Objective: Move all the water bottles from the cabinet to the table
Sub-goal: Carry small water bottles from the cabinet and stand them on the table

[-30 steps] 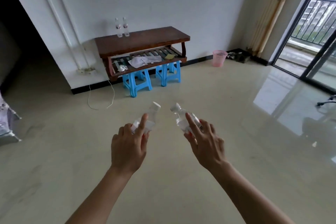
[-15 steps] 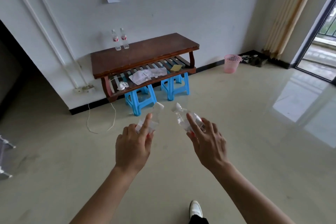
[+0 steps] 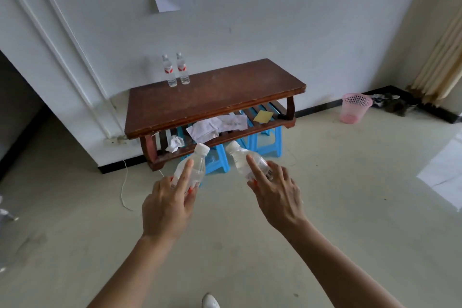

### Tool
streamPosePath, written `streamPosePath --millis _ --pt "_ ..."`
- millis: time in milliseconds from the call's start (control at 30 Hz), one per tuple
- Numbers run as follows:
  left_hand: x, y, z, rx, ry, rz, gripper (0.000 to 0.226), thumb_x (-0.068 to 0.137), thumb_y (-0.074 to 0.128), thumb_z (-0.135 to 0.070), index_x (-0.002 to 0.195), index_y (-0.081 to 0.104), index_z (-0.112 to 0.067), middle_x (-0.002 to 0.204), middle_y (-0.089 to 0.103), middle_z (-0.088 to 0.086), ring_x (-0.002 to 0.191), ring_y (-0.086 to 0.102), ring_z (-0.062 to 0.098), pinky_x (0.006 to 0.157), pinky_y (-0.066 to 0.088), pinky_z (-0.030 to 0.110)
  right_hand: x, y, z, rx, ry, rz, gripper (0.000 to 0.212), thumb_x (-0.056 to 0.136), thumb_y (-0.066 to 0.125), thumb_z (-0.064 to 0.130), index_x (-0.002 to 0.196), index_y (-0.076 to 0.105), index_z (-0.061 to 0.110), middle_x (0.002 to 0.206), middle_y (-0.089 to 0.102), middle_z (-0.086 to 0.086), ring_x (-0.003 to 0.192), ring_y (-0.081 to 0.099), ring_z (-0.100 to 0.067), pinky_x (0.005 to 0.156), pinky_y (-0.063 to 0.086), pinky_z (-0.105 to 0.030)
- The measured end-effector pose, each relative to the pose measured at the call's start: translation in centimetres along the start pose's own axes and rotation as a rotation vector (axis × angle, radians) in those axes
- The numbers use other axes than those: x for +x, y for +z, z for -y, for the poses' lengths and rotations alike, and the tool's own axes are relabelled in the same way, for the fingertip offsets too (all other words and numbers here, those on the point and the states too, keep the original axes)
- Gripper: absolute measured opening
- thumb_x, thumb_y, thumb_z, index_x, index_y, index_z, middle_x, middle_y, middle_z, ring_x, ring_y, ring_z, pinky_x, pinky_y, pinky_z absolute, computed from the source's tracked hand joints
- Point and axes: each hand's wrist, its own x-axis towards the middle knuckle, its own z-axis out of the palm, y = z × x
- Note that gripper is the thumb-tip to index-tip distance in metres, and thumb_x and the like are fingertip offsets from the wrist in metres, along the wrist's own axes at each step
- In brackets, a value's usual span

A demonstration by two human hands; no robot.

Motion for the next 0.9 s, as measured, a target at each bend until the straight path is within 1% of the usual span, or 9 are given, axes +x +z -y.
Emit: streamPosePath --millis 167,267,400,467,533,600,700,767,900 --pt "9.8 7.9 5.3 -0.024 -0.044 -0.009 0.059 0.095 0.050 -0.047 0.149 0.049 -0.023 0.082 0.058 0.012 0.073 0.062 0.033 0.044 0.046 0.034 11.2 7.5 -0.1 -0.031 -0.052 0.025 0.076 0.089 0.074 0.039 0.155 0.037 0.030 0.121 0.058 -0.016 0.095 0.062 -0.030 0.063 0.057 -0.042" --pt "16.4 10.9 8.2 -0.071 -0.063 0.023 0.061 0.094 0.051 -0.047 0.150 0.047 -0.023 0.082 0.058 0.013 0.073 0.063 0.033 0.043 0.045 0.034 17.9 10.6 -0.2 -0.061 -0.061 0.077 0.078 0.088 0.076 0.039 0.154 0.036 0.031 0.122 0.058 -0.016 0.097 0.063 -0.030 0.064 0.058 -0.042" --pt "24.7 14.4 11.3 -0.058 -0.033 0.002 0.059 0.097 0.045 -0.048 0.150 0.048 -0.023 0.079 0.056 0.012 0.073 0.061 0.034 0.043 0.047 0.035 25.6 13.6 -0.9 -0.086 -0.029 0.096 0.077 0.090 0.073 0.039 0.155 0.032 0.033 0.123 0.057 -0.014 0.100 0.062 -0.029 0.067 0.059 -0.043" --pt "28.3 16.2 12.2 -0.065 -0.023 0.010 0.057 0.097 0.047 -0.046 0.149 0.048 -0.022 0.080 0.058 0.012 0.073 0.061 0.032 0.045 0.049 0.036 28.9 14.9 -1.4 -0.068 0.029 0.104 0.079 0.087 0.077 0.036 0.154 0.036 0.031 0.121 0.058 -0.014 0.098 0.063 -0.030 0.065 0.059 -0.044" --pt "31.9 18.5 12.7 -0.074 -0.018 0.019 0.055 0.099 0.057 -0.041 0.150 0.047 -0.022 0.080 0.059 0.011 0.072 0.061 0.029 0.046 0.048 0.035 32.2 16.8 -2.4 -0.068 0.048 0.117 0.083 0.084 0.082 0.032 0.153 0.036 0.030 0.120 0.059 -0.015 0.097 0.064 -0.031 0.065 0.060 -0.044" --pt "35.2 20.8 13.2 -0.091 -0.021 0.040 0.061 0.094 0.065 -0.038 0.150 0.047 -0.022 0.079 0.058 0.010 0.070 0.061 0.027 0.045 0.046 0.032 35.5 19.0 -3.7 -0.067 0.041 0.140 0.087 0.082 0.084 0.029 0.154 0.034 0.030 0.122 0.059 -0.016 0.099 0.064 -0.032 0.067 0.060 -0.044" --pt "40.9 25.1 13.4 -0.073 -0.037 0.084 0.059 0.097 0.060 -0.040 0.151 0.046 -0.023 0.078 0.057 0.008 0.069 0.059 0.024 0.044 0.040 0.027 41.5 23.1 -6.6 -0.036 0.038 0.146 0.086 0.086 0.081 0.029 0.156 0.031 0.030 0.122 0.058 -0.015 0.100 0.062 -0.031 0.064 0.059 -0.042" --pt "44.6 27.4 13.5 -0.061 -0.052 0.092 0.062 0.094 0.058 -0.042 0.152 0.045 -0.024 0.078 0.058 0.008 0.070 0.060 0.024 0.044 0.038 0.026 45.5 25.2 -8.2 -0.026 0.037 0.151 0.083 0.091 0.075 0.032 0.158 0.026 0.033 0.123 0.057 -0.016 0.101 0.061 -0.031 0.064 0.058 -0.042" --pt "53.2 31.1 13.2 0.008 -0.038 0.123 0.073 0.087 0.071 -0.039 0.152 0.043 -0.024 0.075 0.057 0.010 0.067 0.062 0.026 0.042 0.043 0.028 54.6 28.0 -11.5 0.038 0.036 0.162 0.077 0.091 0.073 0.037 0.156 0.031 0.038 0.119 0.061 -0.014 0.097 0.064 -0.032 0.058 0.056 -0.041"
